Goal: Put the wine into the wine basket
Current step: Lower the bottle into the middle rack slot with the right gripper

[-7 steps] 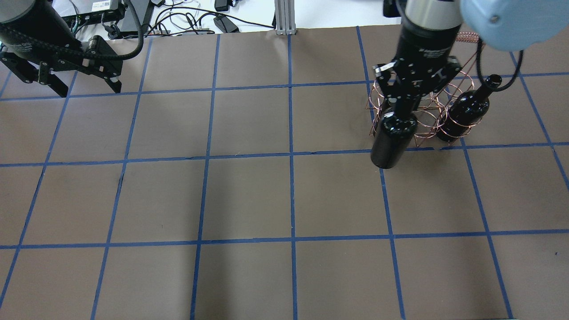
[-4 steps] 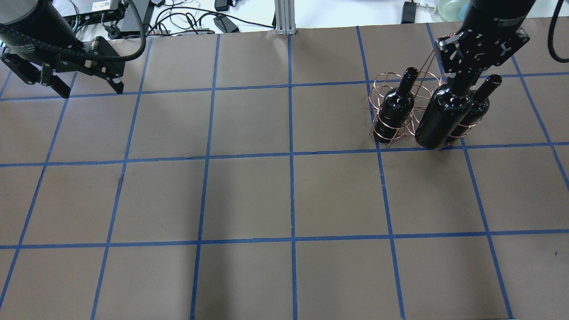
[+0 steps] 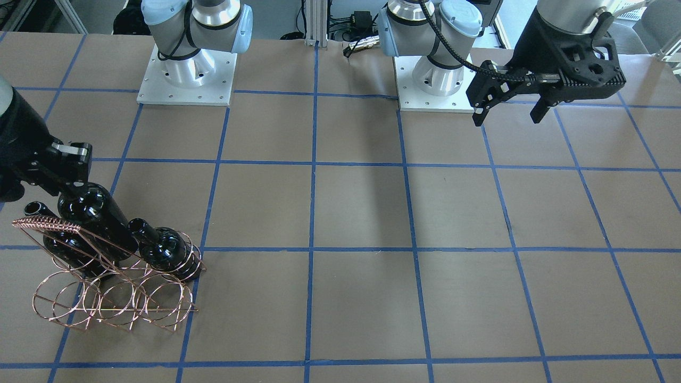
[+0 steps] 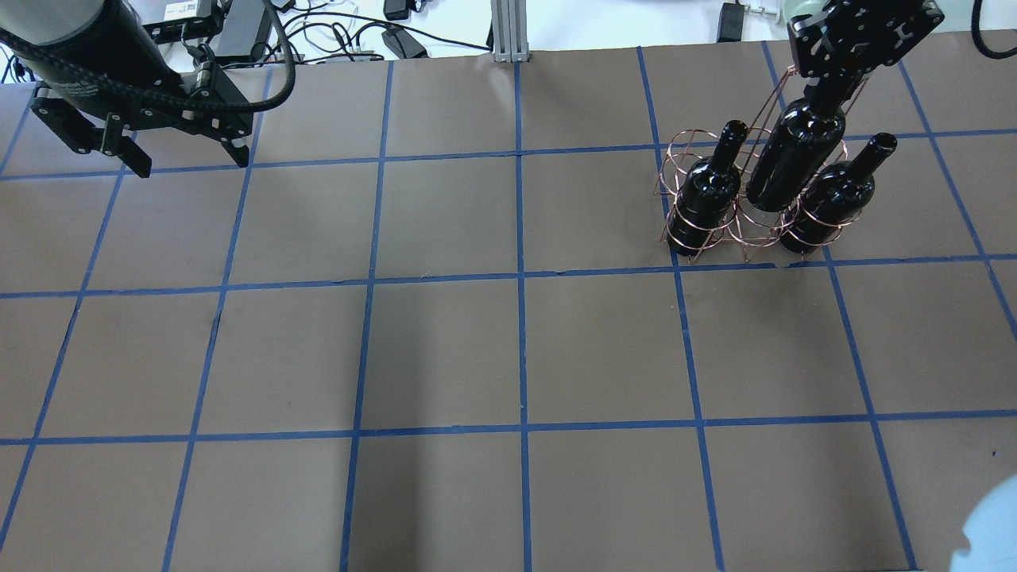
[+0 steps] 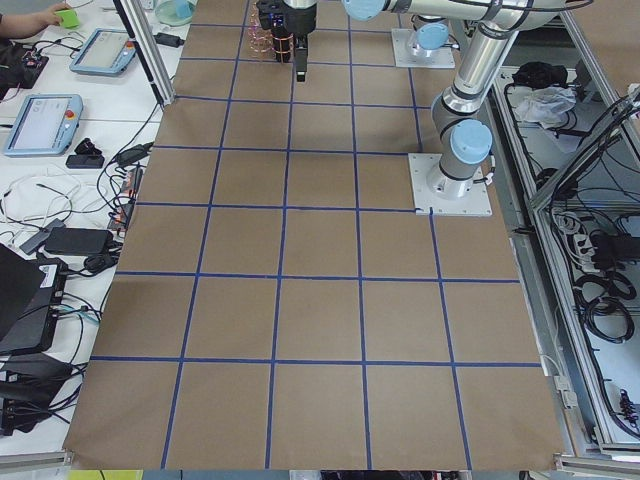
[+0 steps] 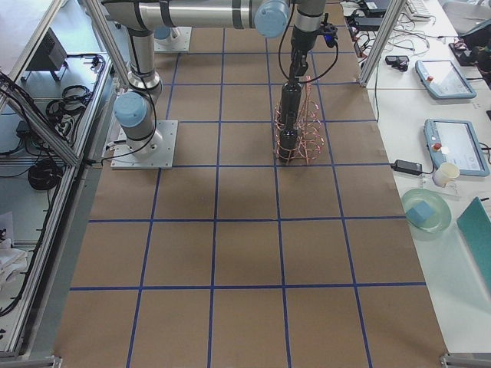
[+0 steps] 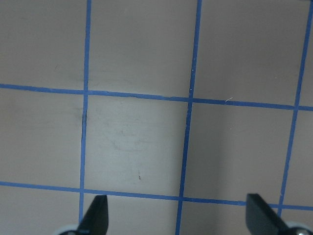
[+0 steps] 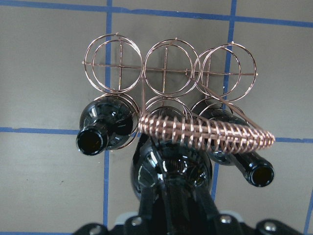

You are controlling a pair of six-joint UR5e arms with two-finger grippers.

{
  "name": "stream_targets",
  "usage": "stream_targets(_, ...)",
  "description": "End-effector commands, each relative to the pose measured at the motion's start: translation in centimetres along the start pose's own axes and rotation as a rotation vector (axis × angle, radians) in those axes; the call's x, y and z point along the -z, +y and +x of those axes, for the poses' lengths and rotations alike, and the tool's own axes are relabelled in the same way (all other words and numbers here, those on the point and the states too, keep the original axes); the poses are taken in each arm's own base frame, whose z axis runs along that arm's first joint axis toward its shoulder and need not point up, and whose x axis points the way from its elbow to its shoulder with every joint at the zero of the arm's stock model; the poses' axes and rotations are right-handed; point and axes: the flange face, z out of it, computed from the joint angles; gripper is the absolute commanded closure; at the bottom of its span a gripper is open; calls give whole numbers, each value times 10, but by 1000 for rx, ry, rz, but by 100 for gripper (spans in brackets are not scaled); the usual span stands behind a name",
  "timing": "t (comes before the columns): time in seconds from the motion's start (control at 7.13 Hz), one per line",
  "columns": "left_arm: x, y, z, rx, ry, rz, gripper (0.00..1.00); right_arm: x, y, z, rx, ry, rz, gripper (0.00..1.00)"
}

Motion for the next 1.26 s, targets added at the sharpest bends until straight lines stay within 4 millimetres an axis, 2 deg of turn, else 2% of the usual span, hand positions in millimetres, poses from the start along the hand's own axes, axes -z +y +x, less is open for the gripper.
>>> stream_targets(0.0, 1, 4, 11, -8, -2, 4, 0, -14, -7, 7, -4, -6, -13, 87)
stream_targets(0.56, 4, 7, 12, -14, -12, 9, 0, -30, -10, 5, 0, -28, -38, 87)
stream_targets(0.84, 5, 8, 12, -14, -12, 8, 0, -70, -25, 5, 14, -27, -37, 87)
stream_targets(0.98, 4, 9, 11, -14, -17, 2, 0, -84, -25, 4, 13, -23, -21, 85)
stream_targets(1.12, 5, 9, 12, -13, -11, 4, 0, -88, -25, 4, 13, -24, -26, 84)
